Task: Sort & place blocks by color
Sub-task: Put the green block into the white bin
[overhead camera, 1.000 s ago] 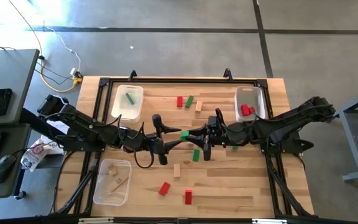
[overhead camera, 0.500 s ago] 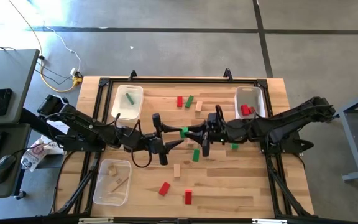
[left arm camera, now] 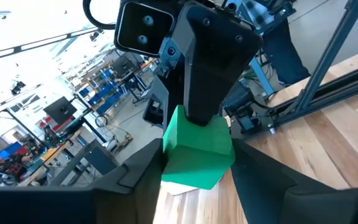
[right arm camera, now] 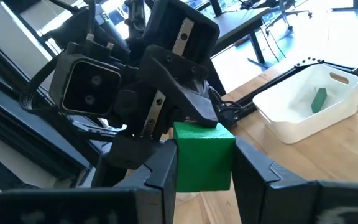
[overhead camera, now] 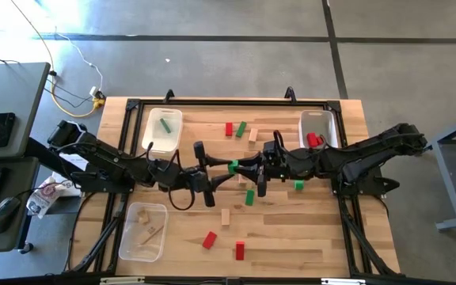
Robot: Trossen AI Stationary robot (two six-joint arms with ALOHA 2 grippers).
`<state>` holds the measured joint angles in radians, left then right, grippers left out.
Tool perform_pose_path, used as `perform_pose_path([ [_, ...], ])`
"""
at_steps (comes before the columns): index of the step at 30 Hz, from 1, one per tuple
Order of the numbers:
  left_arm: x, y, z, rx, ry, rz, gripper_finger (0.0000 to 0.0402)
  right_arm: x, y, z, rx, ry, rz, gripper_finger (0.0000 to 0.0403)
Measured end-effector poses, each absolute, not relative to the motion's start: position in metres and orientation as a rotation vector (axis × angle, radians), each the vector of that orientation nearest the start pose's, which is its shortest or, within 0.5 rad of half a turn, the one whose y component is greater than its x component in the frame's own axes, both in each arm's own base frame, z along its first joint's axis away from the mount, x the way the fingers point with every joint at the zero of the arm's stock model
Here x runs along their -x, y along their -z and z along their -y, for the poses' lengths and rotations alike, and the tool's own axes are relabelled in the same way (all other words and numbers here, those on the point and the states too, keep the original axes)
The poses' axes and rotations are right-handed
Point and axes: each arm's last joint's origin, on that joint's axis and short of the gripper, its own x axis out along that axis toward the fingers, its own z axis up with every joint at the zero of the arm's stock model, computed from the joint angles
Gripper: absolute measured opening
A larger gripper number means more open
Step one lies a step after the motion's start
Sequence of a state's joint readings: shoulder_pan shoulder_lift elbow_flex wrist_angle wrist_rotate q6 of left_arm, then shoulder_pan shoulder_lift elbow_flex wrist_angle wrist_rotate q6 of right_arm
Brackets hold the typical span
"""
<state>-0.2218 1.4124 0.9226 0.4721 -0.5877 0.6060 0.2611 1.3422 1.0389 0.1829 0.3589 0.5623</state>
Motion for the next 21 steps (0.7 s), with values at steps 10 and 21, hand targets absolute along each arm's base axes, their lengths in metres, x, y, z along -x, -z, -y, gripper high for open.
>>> perform_pose_path([
  [10, -0.3104, -0.2997, 0.0535, -0.631, -0.353, -0.138, 0.0111, -0.2981, -0.3321, -0.0691, -0.542, 0.133, -0.095, 0.0125],
  [21, -0.3098, -0.2949, 0.0536, -0.623, -0.373, -0.186, 0.0106, -0.2977, -0.3294, -0.0687, -0.455, 0.146, -0.125, 0.0181],
])
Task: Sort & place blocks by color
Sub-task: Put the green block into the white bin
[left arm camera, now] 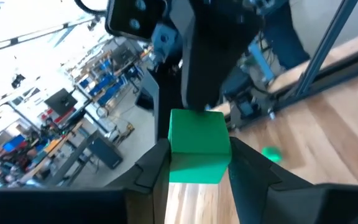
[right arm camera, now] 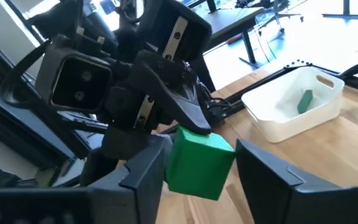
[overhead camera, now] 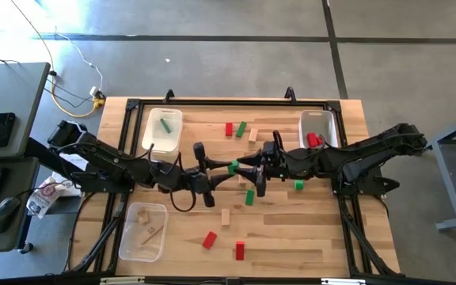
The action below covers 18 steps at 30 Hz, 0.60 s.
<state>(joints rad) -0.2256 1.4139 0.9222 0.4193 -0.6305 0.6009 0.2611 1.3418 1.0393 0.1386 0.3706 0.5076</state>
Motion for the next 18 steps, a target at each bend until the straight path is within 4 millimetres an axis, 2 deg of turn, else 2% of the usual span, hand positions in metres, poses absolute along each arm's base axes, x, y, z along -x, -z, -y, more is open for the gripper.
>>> perform_pose_path([
  [7, -0.306, -0.283, 0.049, -0.700, -0.476, -0.355, 0.0106, -0.297, -0.328, -0.067, -0.448, 0.193, -0.133, 0.0221],
  [12, -0.297, -0.274, 0.043, -0.782, -0.640, -0.529, 0.0106, -0.295, -0.321, -0.067, -0.424, 0.211, -0.202, 0.0224],
  [18, -0.284, -0.269, 0.036, -0.758, -0.666, -0.624, 0.0105, -0.294, -0.315, -0.067, -0.401, 0.226, -0.264, 0.0224],
])
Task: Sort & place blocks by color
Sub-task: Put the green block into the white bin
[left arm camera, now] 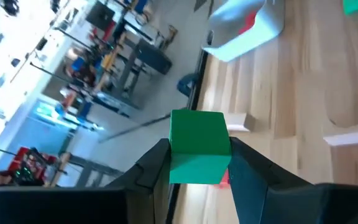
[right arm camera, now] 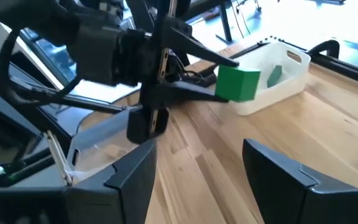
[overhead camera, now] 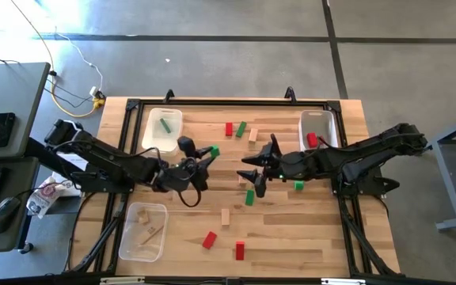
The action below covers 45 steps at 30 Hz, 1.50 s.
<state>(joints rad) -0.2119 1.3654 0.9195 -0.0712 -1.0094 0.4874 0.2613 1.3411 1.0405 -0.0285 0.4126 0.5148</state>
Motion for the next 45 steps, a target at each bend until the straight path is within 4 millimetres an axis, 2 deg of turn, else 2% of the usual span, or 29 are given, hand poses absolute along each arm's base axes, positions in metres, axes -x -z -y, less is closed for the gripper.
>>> perform_pose_path([
  [13, -0.252, -0.264, -0.012, -0.490, -0.770, -0.813, 0.0104, -0.291, -0.307, -0.066, -0.369, 0.248, -0.343, 0.0225],
  [24, -0.219, -0.250, -0.050, -0.318, -0.953, -1.064, 0.0105, -0.290, -0.306, -0.065, -0.363, 0.255, -0.357, 0.0225],
  [32, -0.205, -0.243, -0.065, -0.201, -1.023, -1.161, 0.0106, -0.290, -0.306, -0.065, -0.357, 0.278, -0.349, 0.0225],
  [37, -0.196, -0.228, -0.071, -0.124, -1.014, -1.229, 0.0107, -0.290, -0.306, -0.064, -0.354, 0.290, -0.345, 0.0225],
  [45, -0.184, -0.206, -0.077, -0.125, -1.060, -1.291, 0.0106, -0.290, -0.306, -0.064, -0.354, 0.300, -0.342, 0.0225],
])
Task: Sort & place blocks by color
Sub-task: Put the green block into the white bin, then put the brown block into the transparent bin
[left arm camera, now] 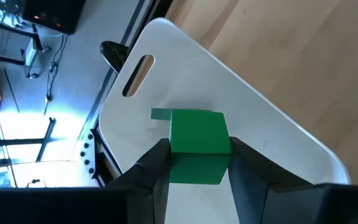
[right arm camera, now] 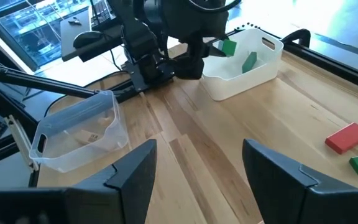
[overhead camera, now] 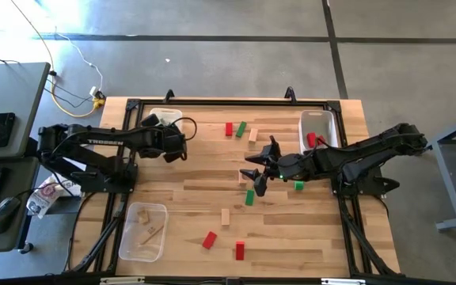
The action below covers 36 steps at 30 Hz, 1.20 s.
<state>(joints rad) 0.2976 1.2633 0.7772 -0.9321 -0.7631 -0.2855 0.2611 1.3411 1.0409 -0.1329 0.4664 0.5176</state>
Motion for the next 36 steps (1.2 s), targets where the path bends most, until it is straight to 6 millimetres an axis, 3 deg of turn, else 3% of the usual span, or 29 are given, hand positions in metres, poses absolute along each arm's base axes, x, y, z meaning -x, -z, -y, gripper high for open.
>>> perform_pose_path([
  [24, -0.173, -0.201, -0.100, 0.051, -1.025, -1.352, 0.0117, -0.290, -0.305, -0.065, -0.388, 0.282, -0.358, 0.0225],
  [36, -0.171, -0.200, -0.103, 0.106, -1.007, -1.357, 0.0182, -0.284, -0.295, -0.064, -0.446, 0.336, -0.452, 0.0225],
])
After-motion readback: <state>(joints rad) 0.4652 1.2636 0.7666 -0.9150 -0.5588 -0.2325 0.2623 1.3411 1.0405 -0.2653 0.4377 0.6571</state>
